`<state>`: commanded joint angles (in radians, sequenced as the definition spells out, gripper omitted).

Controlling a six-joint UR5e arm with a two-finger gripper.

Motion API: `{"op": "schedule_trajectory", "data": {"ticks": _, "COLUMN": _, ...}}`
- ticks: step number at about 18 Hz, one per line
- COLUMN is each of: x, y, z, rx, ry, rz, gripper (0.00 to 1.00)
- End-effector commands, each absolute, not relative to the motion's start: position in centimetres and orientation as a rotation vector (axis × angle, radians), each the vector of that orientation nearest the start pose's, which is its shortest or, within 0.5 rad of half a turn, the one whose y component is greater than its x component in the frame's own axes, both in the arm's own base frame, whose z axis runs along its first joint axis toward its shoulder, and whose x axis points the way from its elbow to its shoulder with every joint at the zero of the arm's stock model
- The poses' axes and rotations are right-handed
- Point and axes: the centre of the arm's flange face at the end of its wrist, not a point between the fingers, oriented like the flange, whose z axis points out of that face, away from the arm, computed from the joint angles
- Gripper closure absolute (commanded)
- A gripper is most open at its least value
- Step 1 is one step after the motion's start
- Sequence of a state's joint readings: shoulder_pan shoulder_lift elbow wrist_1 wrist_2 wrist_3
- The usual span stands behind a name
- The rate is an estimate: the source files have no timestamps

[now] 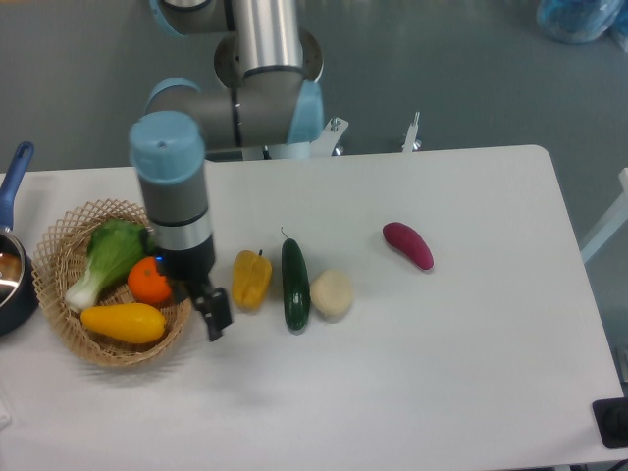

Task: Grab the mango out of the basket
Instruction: 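Move the gripper over the basket and lower it toward the yellow mango, then close the gripper on the yellow mango inside the basket and lift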

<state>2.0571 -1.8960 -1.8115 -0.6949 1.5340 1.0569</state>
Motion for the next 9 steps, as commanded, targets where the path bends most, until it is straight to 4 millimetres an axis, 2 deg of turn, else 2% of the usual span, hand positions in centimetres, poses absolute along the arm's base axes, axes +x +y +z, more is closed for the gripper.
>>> {"op": "schedule_trajectory", "data": {"ticks": 4, "x": -12.0, "y": 59.3, "z": 27.6, "rx": -2.758, "ry": 0.902, "rz": 0.244, "gripper": 0.0}}
{"op": "schedule_trajectory", "data": {"ticks": 6, "x": -11.3, "y": 59.4, "z": 26.8, "rx": -2.764, "ry": 0.922, "rz": 0.225, "gripper": 0.0}}
{"op": "schedule_trajectory", "data": {"ticks": 9, "x": -9.8, "y": 60.1, "z": 24.4, "rx": -2.78, "ry": 0.967, "rz": 0.184, "gripper": 0.0}}
